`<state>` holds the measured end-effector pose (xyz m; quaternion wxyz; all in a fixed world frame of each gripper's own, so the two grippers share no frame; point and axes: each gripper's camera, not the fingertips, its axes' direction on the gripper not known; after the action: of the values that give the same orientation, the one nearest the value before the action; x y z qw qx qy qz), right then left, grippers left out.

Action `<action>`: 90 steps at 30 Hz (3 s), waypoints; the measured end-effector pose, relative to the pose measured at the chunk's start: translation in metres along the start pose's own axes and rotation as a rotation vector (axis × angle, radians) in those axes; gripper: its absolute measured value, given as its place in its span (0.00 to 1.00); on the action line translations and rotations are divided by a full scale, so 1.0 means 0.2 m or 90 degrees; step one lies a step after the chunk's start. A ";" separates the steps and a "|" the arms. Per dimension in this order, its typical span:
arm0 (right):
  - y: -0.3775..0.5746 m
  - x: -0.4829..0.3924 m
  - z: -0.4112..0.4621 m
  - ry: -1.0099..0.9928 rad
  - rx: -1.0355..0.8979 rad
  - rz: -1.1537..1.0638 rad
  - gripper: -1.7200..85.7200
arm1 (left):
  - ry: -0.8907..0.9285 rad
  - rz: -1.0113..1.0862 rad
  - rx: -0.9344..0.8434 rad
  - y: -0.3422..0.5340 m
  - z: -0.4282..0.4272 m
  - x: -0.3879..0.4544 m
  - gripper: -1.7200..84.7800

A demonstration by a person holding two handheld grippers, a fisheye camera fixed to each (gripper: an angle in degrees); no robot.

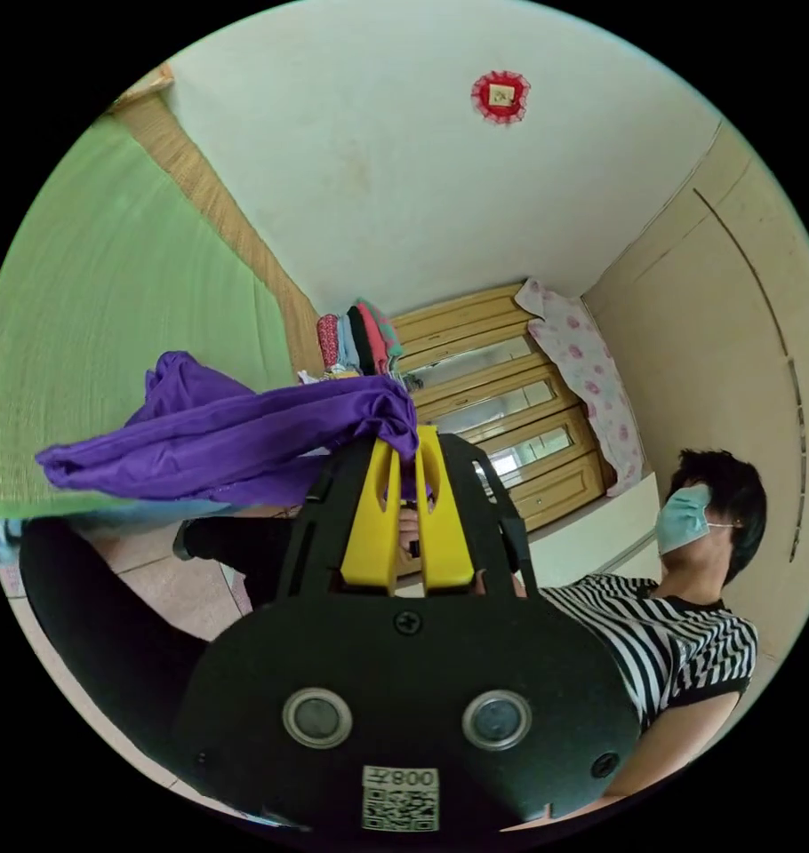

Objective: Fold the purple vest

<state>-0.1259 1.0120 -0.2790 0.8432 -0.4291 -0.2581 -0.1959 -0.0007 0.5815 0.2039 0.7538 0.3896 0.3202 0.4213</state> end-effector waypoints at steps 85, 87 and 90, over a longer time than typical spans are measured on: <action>-0.02 1.40 -0.70 0.700 0.384 0.044 0.02 | -0.339 0.291 -0.487 -0.97 4.60 0.08 0.02; 0.02 1.27 -0.67 0.695 0.391 -0.003 0.02 | -0.311 0.292 -0.469 -0.96 4.53 0.10 0.02; 0.10 1.02 -0.58 0.712 0.412 -0.081 0.02 | -0.295 0.304 -0.448 -0.94 4.46 0.13 0.02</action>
<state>0.0777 0.9060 -0.2253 0.9237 0.0293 0.1488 -0.3518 0.8070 0.2576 0.4772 0.7735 0.2572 -0.1165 0.5674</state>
